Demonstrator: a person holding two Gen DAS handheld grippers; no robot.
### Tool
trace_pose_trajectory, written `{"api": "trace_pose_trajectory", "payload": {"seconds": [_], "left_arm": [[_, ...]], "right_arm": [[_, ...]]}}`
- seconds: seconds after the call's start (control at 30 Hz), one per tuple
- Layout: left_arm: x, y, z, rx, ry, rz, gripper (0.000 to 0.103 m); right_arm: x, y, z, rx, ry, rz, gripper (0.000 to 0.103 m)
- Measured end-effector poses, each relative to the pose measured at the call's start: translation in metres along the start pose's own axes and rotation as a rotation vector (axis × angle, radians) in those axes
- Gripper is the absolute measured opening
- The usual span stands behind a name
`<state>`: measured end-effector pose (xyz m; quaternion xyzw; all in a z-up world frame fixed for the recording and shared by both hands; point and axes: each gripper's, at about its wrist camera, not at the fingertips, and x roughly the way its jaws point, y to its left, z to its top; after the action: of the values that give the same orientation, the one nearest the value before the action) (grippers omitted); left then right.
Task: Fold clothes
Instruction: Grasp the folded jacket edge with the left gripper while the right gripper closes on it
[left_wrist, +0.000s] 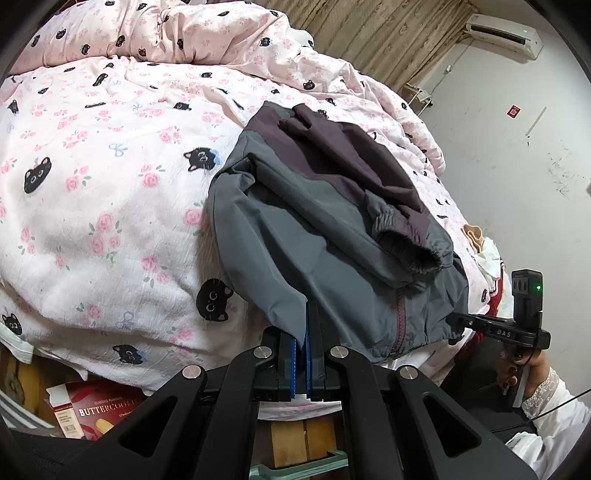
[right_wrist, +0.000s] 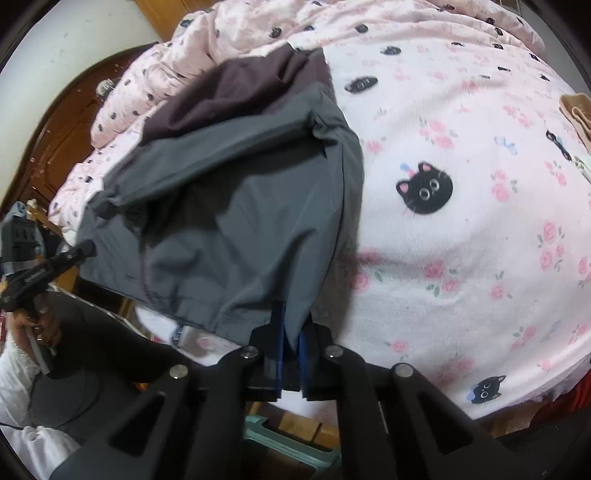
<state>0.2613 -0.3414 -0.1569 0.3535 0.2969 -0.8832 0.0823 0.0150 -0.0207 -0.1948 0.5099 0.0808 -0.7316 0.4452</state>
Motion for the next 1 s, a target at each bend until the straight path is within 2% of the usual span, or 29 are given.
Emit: {"api": "trace_pose_trajectory", "payload": {"seconds": [0.17, 0.4, 0.77, 1.0], "left_arm": [[-0.015, -0.008, 0.011, -0.010, -0.016, -0.018, 0.002], [-0.027, -0.017, 0.030, -0.013, -0.031, -0.030, 0.002], [-0.031, -0.015, 0.060, -0.087, -0.052, -0.053, 0.002], [-0.028, -0.010, 0.089, -0.139, -0.073, -0.045, 0.002]], "right_arm": [[-0.031, 0.007, 0.008, -0.033, -0.021, 0.047, 0.005], [-0.061, 0.004, 0.029, -0.016, -0.018, 0.122, 0.005], [-0.076, -0.009, 0.069, 0.073, -0.023, 0.233, 0.005], [-0.086, -0.011, 0.109, 0.102, -0.044, 0.272, 0.004]]}}
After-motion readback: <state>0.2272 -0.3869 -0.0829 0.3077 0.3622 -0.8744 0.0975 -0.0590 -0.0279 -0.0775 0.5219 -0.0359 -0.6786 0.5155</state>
